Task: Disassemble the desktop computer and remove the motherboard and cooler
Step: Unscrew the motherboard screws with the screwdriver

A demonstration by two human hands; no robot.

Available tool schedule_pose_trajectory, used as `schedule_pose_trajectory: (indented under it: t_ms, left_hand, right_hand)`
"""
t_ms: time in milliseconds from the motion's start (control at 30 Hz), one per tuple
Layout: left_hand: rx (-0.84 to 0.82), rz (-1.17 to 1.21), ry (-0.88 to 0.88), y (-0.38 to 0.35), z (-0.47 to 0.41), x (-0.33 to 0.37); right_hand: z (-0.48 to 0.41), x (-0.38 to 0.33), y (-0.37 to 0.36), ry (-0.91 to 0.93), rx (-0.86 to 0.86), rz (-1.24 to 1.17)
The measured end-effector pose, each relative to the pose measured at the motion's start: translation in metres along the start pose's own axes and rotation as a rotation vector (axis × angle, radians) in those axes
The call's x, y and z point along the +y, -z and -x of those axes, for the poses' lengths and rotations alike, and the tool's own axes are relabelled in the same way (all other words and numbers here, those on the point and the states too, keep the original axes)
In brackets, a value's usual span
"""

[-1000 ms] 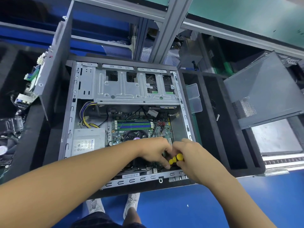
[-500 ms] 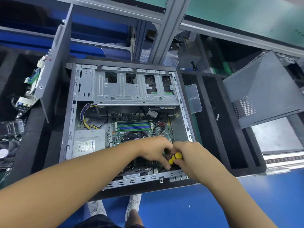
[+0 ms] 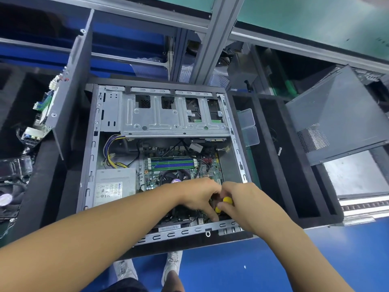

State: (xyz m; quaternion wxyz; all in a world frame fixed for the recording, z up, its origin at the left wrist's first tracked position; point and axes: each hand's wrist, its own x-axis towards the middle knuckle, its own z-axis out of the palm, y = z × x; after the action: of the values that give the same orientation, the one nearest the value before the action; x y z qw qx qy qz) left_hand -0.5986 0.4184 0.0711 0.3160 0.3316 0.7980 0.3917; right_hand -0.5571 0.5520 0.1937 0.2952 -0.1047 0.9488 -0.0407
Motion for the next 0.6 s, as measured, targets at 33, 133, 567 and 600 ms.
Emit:
schedule_pose_trajectory:
  t_ms: [33,133,567,600]
  left_hand:
    - [-0.005,0.011,0.010,0.0023,0.0003,-0.0016]
    - [-0.026,-0.021,0.024,0.0055,-0.0006,-0.0038]
    - [-0.023,0.011,-0.020,0.0048,0.0013,0.0007]
    - [-0.033,0.030,-0.007,0.0060,0.0016,-0.0002]
  right_hand:
    - [-0.0004,0.0009,0.0012,0.027,-0.014,0.002]
    - [-0.0023,0.0052,0.0044,0.078,-0.052,0.005]
    - [-0.0028,0.0037,0.0065,0.013,-0.018,0.024]
    - [-0.0021,0.0043,0.0073,0.034,-0.009,0.026]
